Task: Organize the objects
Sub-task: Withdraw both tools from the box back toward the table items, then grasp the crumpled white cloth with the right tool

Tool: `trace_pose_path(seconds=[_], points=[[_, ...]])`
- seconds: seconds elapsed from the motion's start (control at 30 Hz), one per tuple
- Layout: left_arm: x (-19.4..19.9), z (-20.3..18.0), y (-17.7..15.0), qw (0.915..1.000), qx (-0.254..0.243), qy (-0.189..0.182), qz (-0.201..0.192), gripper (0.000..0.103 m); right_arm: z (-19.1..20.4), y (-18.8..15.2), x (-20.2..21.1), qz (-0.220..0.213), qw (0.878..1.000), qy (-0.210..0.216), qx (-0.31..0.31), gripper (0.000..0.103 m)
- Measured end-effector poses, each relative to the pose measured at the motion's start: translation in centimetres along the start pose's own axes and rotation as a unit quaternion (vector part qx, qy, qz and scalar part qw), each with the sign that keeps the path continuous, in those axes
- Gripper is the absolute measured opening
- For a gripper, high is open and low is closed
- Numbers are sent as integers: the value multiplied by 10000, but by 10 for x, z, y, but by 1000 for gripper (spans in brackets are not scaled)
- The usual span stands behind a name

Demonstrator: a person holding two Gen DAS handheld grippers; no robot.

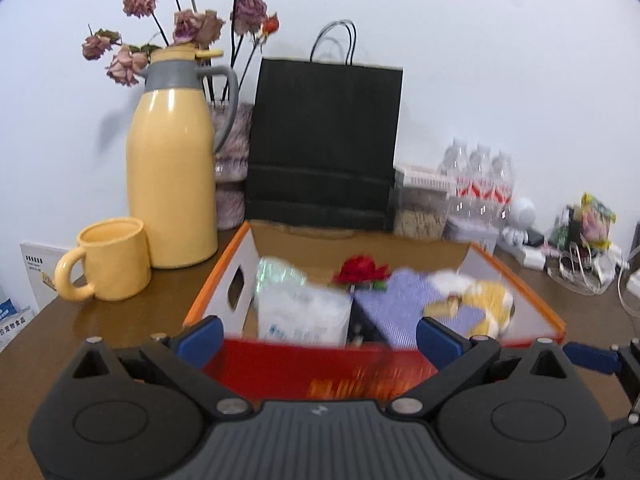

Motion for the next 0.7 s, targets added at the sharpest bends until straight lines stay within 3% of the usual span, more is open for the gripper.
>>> trace_pose_path(seconds=[0.27, 0.7], points=[[3, 16, -31, 9986, -330, 100, 402, 103, 23, -18, 0, 474, 9983, 334, -30, 103], [1, 55, -33, 9971, 289, 41, 706, 103, 54, -16, -43, 1187, 9928, 148, 104, 103]])
Point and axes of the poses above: each gripper's, at about its wrist camera, not at the fingertips, and x roughly against the way its jaws point, z to its left, y to its top, the point moved 6 cm from there along -x, roughly the way its jaws point, and after that the axes turned 7 degrees about z, right-handed, at the moved point
